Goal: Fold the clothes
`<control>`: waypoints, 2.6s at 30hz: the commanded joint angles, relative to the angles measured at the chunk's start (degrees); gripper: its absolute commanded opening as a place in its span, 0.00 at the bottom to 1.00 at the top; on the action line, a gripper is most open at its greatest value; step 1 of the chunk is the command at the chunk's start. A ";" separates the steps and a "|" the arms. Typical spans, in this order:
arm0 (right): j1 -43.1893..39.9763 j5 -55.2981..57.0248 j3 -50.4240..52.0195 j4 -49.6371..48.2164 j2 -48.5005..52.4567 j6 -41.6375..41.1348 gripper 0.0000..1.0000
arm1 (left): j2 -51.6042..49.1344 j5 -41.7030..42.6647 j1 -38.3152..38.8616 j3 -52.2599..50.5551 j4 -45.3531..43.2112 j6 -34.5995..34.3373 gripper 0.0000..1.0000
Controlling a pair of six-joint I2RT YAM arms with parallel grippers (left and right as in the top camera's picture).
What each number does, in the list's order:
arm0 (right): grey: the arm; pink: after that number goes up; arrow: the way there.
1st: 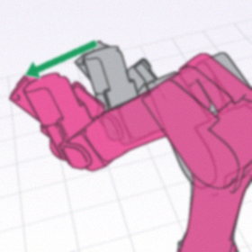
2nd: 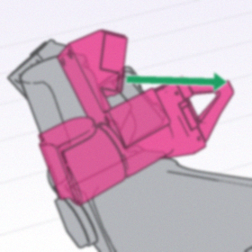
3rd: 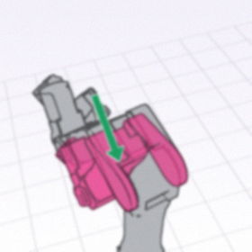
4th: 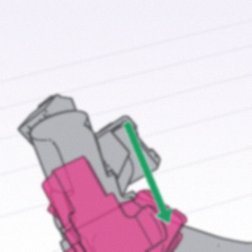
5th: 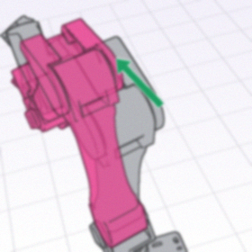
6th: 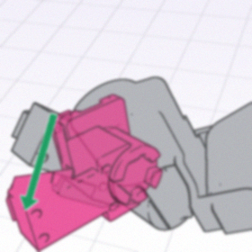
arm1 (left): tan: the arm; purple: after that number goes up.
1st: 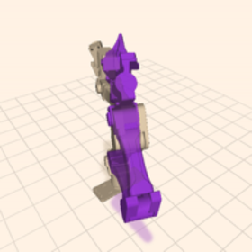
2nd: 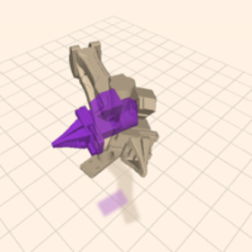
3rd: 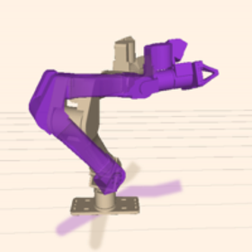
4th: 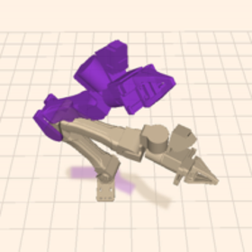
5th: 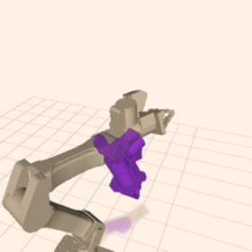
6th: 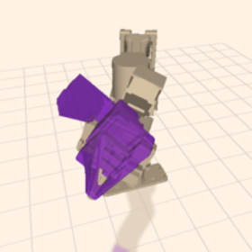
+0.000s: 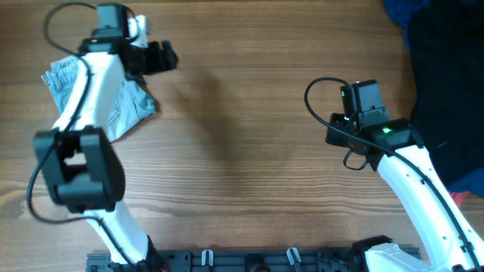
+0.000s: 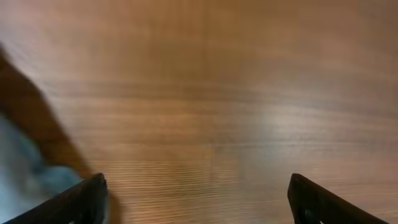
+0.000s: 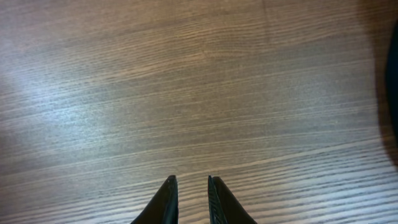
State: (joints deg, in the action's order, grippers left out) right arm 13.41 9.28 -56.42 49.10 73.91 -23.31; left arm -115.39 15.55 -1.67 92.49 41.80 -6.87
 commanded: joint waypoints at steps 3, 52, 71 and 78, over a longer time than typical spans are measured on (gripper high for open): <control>0.09 1.03 -1.09 1.09 -0.92 -0.70 0.17 | -7.89 -0.76 -1.62 -0.66 5.20 -7.74 0.97; 0.04 -10.05 7.78 -7.30 -28.41 2.10 1.00 | 55.34 -15.21 13.73 -38.36 3.78 -9.84 1.00; -0.11 -9.03 10.75 -5.49 -24.68 2.32 1.00 | 61.96 -20.15 13.73 -40.00 4.09 -9.86 1.00; -5.01 -9.27 17.62 -15.39 -43.25 12.92 1.00 | 61.96 -20.15 13.73 -40.00 4.09 -9.86 1.00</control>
State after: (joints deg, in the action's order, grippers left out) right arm 10.13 -0.16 -42.81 37.04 38.61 -16.86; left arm -53.30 -3.62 12.10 53.06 46.04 -17.63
